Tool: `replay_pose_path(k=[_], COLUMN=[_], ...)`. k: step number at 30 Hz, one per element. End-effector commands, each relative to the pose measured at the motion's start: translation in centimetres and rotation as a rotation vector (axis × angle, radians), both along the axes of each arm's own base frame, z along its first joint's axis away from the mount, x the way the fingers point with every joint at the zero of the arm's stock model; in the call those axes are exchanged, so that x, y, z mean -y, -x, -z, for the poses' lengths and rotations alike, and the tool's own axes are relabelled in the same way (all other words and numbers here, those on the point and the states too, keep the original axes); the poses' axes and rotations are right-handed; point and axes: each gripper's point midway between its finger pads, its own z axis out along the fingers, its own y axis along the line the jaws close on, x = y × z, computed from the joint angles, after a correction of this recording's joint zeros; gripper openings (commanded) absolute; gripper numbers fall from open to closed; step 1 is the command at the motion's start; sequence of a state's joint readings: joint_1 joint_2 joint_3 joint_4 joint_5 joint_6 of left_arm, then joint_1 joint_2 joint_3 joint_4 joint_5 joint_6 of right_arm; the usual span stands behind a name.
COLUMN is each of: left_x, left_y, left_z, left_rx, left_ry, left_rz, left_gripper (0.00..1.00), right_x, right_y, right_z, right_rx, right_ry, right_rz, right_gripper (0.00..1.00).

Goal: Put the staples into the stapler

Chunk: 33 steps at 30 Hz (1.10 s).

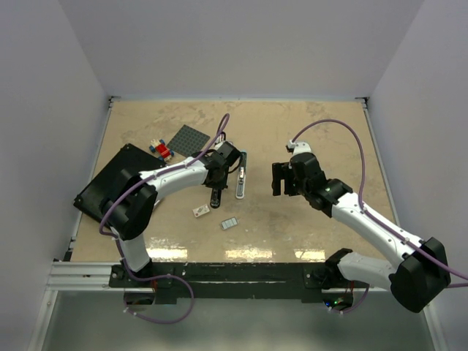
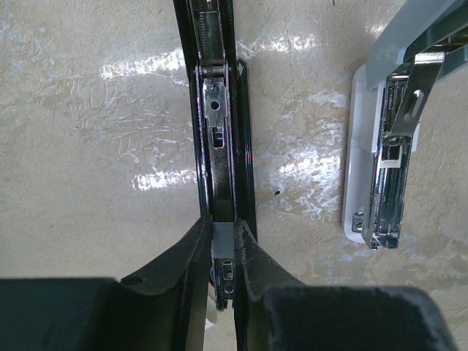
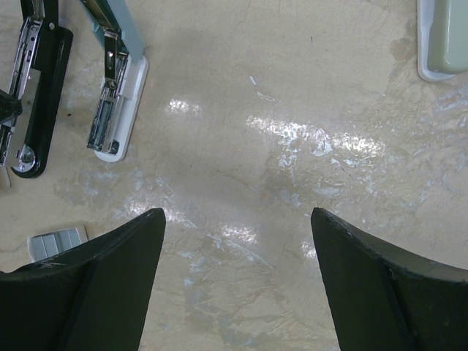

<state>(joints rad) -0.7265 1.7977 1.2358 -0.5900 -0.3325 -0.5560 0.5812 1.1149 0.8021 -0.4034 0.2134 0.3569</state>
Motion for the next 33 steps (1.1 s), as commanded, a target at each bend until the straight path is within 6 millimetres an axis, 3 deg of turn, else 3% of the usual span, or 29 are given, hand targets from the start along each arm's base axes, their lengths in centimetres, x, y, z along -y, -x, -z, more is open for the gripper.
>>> replay_pose_path(k=[1,10,28,33], left_x=[-0.3,-0.3,0.1,0.4], left_y=[0.3,0.3,0.0,-0.5], left_z=[1.0,1.0,0.0,-1.9], left_rx=[-0.024,-0.027,-0.003,0.047], left_ry=[-0.01,-0.01,0.025,0.059], left_rz=[0.008,0.004,-0.011,-0.026], left_gripper=[0.0,0.08,0.43,0.54], right_x=[-0.7,-0.7,-0.5,-0.5], right_y=[-0.9,-1.0,-0.8,-0.9], right_z=[-1.7,-1.6,-1.8,-2.1], right_rx=[0.04,0.041,0.043,0.052], right_ry=[-0.026,-0.025,-0.029,-0.026], right_rz=[-0.015,-0.014,-0.01,-0.012], right_gripper=[0.85,0.85,0.85,0.85])
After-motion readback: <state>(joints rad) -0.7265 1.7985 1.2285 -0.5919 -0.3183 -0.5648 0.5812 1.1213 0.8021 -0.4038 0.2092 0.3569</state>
